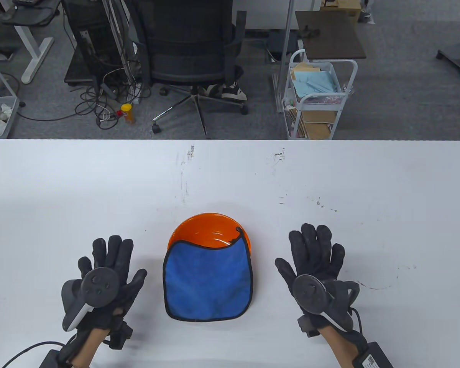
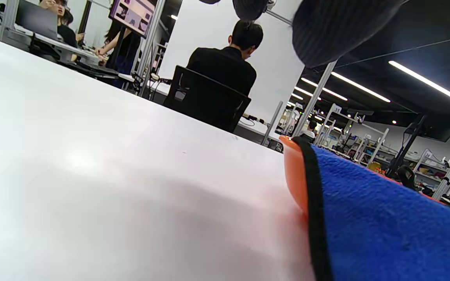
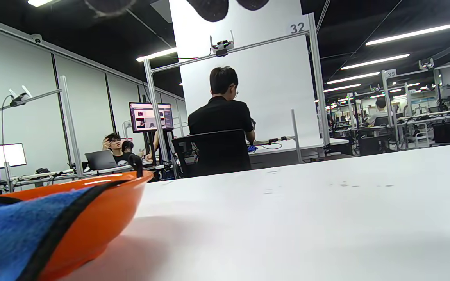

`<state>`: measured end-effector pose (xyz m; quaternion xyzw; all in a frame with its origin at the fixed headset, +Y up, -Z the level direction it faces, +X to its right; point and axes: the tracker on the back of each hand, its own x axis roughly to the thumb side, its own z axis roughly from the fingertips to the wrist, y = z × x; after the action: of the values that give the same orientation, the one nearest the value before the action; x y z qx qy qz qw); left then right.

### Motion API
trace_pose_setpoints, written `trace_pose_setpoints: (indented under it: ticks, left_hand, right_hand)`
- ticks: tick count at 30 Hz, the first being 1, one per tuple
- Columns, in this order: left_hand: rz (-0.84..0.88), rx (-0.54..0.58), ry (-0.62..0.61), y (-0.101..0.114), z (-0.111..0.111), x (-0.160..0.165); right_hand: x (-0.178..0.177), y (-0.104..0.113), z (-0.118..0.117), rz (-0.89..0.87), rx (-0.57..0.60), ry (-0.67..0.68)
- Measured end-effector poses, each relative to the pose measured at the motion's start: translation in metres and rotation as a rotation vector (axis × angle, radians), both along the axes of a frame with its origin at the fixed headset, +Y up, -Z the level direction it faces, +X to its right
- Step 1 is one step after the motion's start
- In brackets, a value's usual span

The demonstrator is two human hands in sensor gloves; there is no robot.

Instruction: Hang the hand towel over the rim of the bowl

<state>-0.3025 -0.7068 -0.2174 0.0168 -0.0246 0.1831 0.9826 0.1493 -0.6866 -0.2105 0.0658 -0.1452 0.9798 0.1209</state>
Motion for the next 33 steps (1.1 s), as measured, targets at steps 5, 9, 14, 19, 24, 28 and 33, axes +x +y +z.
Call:
trace_pose_setpoints:
  ticks: [5,9,14,19,24,28,33]
  left_hand:
    - [-0.044,0.008,-0.017,-0.018,0.010,-0.005]
    - [-0.086,-0.022,-0.052,-0.032,0.015,-0.001]
    - [-0.118,-0.047,-0.060,-0.040,0.017,-0.001]
    - [-0.125,-0.090,-0.064,-0.046,0.019,-0.006]
    - [-0.142,-0.107,-0.060,-0.048,0.018,-0.004]
    - [-0.153,-0.128,-0.056,-0.051,0.016,-0.004]
    - [-0.143,-0.127,-0.043,-0.050,0.015,-0.006]
  right_hand:
    - [0.018,-0.019,0.013,0.059,-0.025,-0.059]
    - [0.025,-0.039,0.015,0.041,-0.057,-0.093]
    - [0.025,-0.054,0.013,0.078,-0.140,-0.100]
    - [0.028,-0.061,0.012,0.098,-0.175,-0.079]
    - [0.031,-0.063,0.014,0.104,-0.196,-0.076]
    - [0.034,-0.063,0.015,0.095,-0.197,-0.068]
    - [0.034,-0.062,0.017,0.075,-0.183,-0.043]
